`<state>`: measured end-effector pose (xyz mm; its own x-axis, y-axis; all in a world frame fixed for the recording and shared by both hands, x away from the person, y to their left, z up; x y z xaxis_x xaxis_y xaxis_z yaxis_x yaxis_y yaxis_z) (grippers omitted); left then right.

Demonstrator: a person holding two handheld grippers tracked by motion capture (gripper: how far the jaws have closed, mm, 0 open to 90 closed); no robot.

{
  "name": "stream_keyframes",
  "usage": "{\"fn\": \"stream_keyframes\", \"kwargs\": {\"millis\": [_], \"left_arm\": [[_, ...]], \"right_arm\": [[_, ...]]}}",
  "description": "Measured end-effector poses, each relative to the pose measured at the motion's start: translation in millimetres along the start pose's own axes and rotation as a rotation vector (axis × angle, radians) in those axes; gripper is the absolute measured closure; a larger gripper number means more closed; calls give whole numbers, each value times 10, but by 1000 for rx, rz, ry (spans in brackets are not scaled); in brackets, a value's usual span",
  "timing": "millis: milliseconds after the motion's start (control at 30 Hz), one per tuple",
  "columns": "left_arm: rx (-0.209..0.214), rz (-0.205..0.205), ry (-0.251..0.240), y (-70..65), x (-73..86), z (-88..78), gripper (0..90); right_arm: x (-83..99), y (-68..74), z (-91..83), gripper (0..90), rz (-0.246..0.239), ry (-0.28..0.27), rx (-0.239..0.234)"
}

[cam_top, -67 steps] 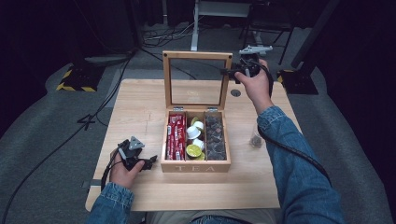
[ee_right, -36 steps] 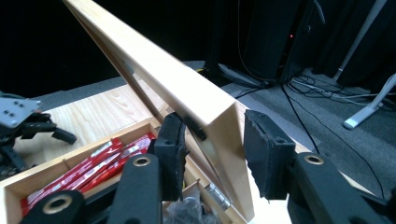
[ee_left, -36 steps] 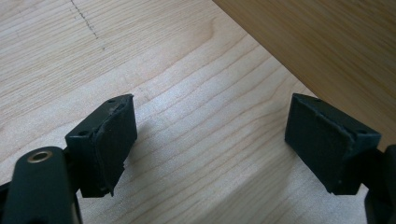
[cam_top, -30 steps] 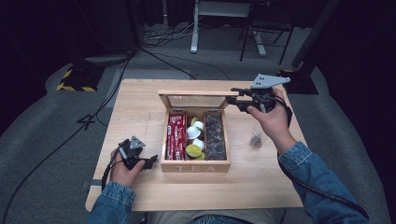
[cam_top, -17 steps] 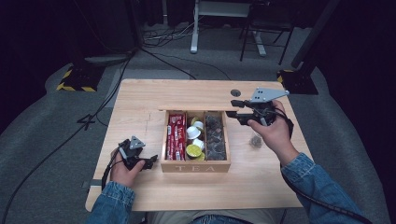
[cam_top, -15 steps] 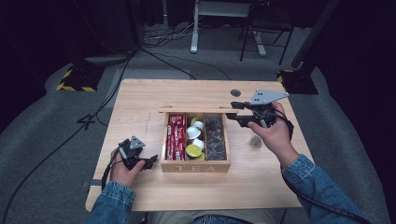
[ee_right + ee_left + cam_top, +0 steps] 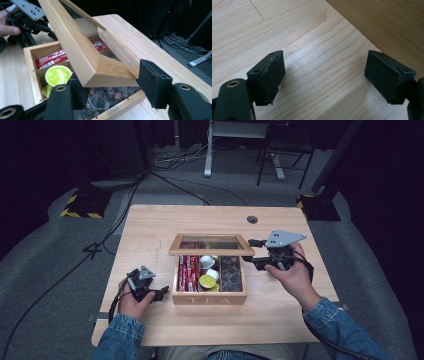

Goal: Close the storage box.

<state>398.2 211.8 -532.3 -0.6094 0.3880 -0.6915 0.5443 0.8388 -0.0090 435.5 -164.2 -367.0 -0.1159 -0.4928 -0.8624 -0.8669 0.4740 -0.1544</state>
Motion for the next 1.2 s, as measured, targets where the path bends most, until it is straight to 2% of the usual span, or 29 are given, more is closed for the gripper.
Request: {"fn": "stream_keyframes", "kwargs": {"millis": [367,567,867,1200], "left_arm": [[1,-1,-1,-1,0,1,171],[2,-2,0,-2,1,2,171],[2,-4,-1,-4,1,2,171],[0,7,5,5,2,-2,171]], "right_arm": [[167,128,27,400,-23,34,3],[280,191,55,368,-21,44,-1],[453,299,99,340,-47,68,15],[575,360,126,324,-59,91,14]]}}
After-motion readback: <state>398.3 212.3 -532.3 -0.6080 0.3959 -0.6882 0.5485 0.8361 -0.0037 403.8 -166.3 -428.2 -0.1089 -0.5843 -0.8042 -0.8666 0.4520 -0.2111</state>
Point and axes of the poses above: each handheld gripper's, and its own axes: z roughly forward along the jaws, x roughly out of its underside, y roughly to its left, the point moved 4 cm from there along z, roughly forward along the jaws, and after that the axes turned 1 degree about -x, right-handed, at the moved point
